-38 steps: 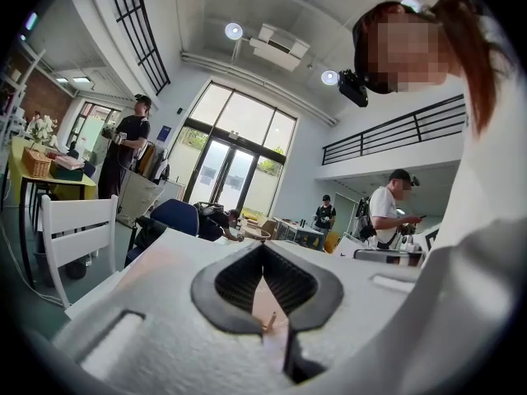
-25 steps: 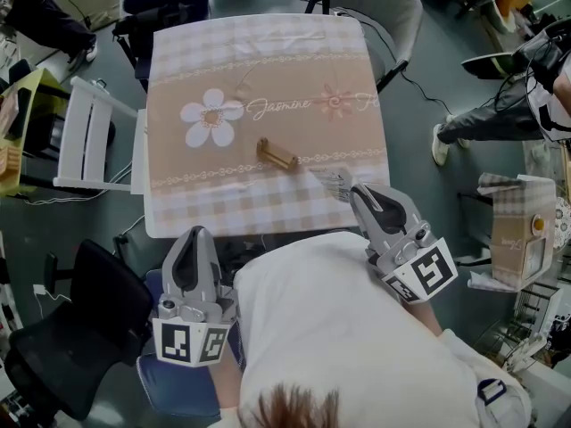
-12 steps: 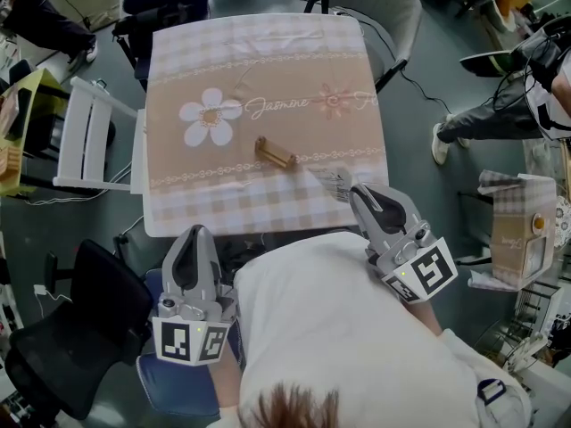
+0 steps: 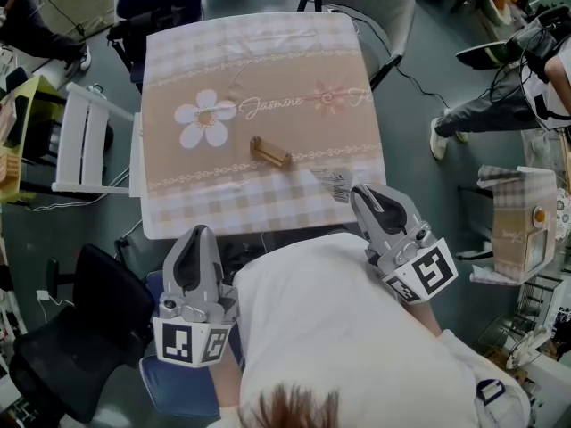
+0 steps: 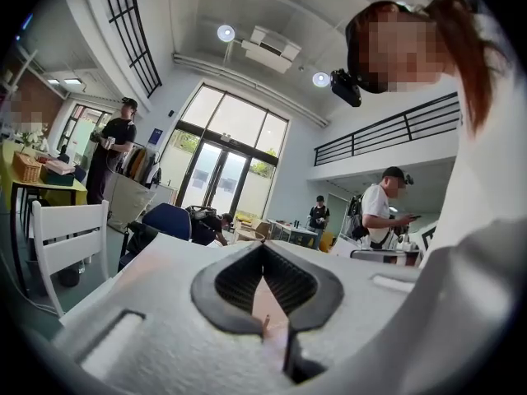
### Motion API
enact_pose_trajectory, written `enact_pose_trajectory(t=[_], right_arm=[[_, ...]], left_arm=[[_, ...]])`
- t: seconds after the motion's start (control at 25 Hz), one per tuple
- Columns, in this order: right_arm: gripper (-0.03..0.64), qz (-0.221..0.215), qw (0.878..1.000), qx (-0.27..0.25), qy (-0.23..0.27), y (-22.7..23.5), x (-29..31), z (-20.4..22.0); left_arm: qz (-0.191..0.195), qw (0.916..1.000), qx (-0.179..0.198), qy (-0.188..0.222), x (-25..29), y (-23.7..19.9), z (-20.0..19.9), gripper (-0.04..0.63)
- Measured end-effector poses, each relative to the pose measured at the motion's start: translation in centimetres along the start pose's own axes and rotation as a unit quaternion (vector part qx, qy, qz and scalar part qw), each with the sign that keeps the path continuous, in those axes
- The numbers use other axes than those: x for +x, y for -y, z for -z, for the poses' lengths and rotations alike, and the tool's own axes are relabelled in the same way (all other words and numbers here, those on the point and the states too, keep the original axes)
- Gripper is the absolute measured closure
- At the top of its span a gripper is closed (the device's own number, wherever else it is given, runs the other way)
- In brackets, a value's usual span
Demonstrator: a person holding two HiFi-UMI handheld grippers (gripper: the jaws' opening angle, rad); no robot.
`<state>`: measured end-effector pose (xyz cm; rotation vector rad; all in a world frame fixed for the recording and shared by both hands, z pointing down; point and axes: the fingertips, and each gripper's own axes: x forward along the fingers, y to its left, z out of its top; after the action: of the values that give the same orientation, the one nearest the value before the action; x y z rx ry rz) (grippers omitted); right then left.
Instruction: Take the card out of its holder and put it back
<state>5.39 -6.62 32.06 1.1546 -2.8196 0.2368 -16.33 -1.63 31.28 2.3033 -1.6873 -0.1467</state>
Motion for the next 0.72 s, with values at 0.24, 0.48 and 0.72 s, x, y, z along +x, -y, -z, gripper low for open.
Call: enact_pose_trajectory(t=[0.24,0.48,0.72], right_arm=[[0.597,-0.005,1.0,0.005,0.0,-0.3,0.2,0.1],[0.597,-0.018,1.0,0.005,-0.004,-0.8,1.0,0.2],[0.598,-0.03,0.999,0.002,-0.012,-1.0,2.5,0.7]], left_arm=[[-0.006,0.9999,-0.003,0.008,-0.6,-0.2,-0.2,0.592],[-0.027,0.9995,-0.015,0.011,-1.3,-1.4,-0.1,0.592],[-0.05,0.9984,-0.026,0.004,-1.6,-2.8,0.3,0.592]])
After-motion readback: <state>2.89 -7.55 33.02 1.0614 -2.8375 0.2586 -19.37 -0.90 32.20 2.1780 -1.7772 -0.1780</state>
